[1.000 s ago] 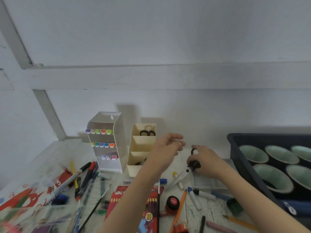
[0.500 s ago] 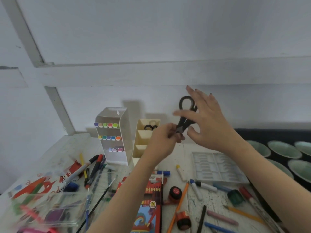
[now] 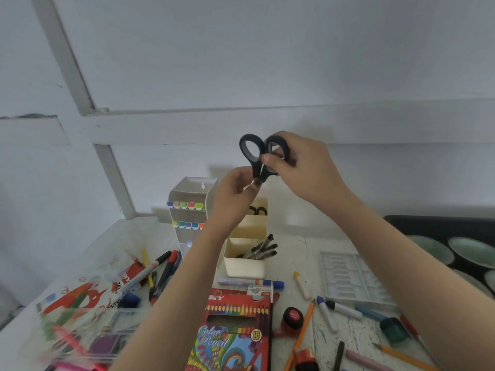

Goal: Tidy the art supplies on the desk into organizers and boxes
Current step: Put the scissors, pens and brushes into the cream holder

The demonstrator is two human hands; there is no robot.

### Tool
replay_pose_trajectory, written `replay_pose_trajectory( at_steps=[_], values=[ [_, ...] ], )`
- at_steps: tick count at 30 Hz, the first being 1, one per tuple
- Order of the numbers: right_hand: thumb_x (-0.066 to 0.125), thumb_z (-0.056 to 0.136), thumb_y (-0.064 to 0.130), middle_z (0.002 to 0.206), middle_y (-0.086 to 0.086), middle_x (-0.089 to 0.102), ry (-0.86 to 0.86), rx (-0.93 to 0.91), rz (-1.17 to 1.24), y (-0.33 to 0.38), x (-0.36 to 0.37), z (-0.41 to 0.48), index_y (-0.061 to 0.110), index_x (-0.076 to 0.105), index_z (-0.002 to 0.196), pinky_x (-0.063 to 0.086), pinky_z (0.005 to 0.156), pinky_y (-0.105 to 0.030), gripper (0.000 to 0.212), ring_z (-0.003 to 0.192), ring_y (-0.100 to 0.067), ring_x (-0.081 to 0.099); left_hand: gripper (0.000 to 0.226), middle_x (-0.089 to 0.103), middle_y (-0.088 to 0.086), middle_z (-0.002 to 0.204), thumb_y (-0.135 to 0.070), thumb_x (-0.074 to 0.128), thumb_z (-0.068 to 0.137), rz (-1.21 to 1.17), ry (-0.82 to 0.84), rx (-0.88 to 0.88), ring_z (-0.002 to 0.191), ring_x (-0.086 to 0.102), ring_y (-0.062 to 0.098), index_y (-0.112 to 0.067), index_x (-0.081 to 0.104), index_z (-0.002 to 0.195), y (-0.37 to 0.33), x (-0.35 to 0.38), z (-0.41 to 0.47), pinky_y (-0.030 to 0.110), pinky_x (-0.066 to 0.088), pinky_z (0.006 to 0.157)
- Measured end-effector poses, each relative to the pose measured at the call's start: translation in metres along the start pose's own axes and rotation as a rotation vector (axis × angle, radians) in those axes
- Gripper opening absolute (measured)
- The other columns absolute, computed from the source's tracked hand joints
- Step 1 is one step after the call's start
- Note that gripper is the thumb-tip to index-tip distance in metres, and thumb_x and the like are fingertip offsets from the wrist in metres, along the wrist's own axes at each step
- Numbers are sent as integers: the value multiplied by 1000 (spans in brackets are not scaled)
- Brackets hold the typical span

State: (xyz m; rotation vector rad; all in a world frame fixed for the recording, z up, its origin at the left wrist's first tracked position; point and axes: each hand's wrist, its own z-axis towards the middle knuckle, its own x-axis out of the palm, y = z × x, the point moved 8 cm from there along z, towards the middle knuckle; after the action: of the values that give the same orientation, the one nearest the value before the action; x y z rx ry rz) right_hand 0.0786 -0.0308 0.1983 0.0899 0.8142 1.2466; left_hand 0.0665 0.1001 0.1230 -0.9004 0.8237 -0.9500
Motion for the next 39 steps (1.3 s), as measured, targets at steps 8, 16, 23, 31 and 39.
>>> replay_pose_trajectory(
  at_steps=[8,16,23,31,39],
  values=[
    [65,85,21,62,27,56,41,96,81,-57,46,-3,33,60,85,37,61,-8,13,64,7,55,64,61,1,120,19,31,81,-23,-16,-178,116,51,9,-25,54,123,33,-10,9,19,41,88],
    [63,88,16,80,17,59,160,261,107,-109,81,-15,25,56,93,51,76,-26,13,80,-8,62,68,57,3,127,21,31,81,-69,18,-253,124,47,15,-21,47,133,56,-4,12,18,39,91],
    [55,94,23,101,0,65,293,344,2,-132,100,-29,20,56,109,41,76,-23,15,98,-18,59,69,35,7,149,20,30,85,46,102,-298,139,31,25,-15,33,144,69,6,9,36,28,109],
    [48,94,24,93,8,52,-75,382,-56,-113,61,-76,19,46,103,42,67,-22,11,79,-8,52,37,55,-8,98,10,42,88,181,-31,-135,95,53,7,-23,49,105,65,-9,-26,7,42,70],
    [61,84,25,95,8,49,531,508,-296,-133,106,-160,28,66,93,35,66,-20,11,83,-6,48,31,57,-14,83,2,46,86,402,100,-186,80,51,0,-25,56,76,106,-15,-78,2,38,61]
  ],
)
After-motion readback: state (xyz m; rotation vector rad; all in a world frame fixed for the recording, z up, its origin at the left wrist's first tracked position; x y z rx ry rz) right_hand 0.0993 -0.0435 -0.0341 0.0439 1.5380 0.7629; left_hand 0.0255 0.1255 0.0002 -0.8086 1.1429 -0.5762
